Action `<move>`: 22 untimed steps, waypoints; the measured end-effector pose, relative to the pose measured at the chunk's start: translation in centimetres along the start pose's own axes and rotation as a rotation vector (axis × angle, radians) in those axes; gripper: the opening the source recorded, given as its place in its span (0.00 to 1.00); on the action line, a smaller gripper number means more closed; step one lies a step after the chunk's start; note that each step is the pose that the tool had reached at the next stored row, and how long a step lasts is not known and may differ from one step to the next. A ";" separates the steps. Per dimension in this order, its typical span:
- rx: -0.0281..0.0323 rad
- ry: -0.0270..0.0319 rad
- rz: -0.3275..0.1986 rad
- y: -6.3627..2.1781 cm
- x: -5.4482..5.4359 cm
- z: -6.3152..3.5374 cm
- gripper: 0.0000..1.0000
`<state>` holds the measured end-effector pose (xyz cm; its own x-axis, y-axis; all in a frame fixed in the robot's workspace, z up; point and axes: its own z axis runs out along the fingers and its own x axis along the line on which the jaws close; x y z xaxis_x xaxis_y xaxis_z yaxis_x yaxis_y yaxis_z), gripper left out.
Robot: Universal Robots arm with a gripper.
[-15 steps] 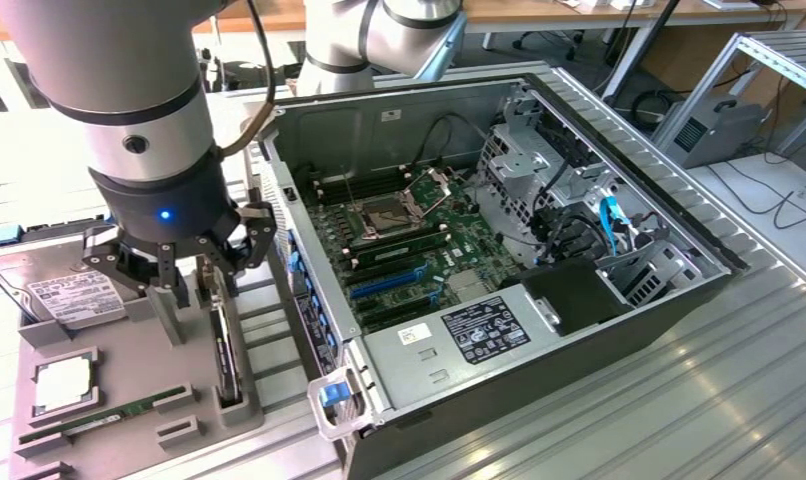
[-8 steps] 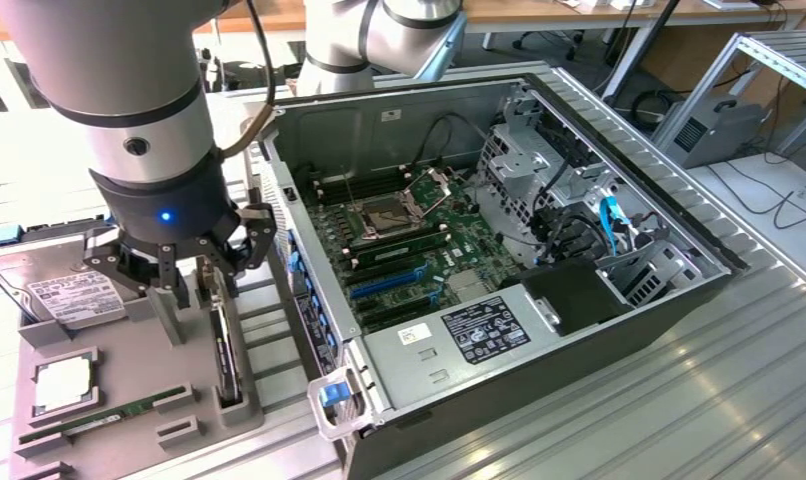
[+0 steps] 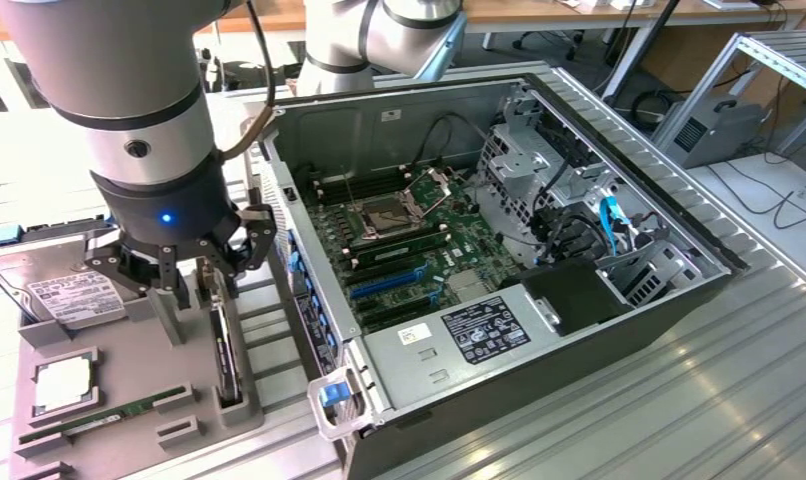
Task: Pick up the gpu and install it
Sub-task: 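Pick up the gpu and move the gpu toward the slot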
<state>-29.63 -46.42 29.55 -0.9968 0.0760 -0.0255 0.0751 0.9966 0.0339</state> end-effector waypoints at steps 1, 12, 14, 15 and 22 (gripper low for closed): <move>0.0000 0.0000 0.000 0.00 0.0 0.03 0.48; 0.0000 0.0000 0.000 -0.02 0.0 0.90 0.48; 0.0000 0.0000 0.000 -0.02 0.0 1.01 0.48; 0.0000 0.0000 0.000 -0.03 0.0 1.08 0.48; 0.0000 0.0000 0.000 -0.04 0.0 1.51 0.48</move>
<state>-29.63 -46.41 28.03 -0.9968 0.0760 -0.0254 0.0751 0.9966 0.0339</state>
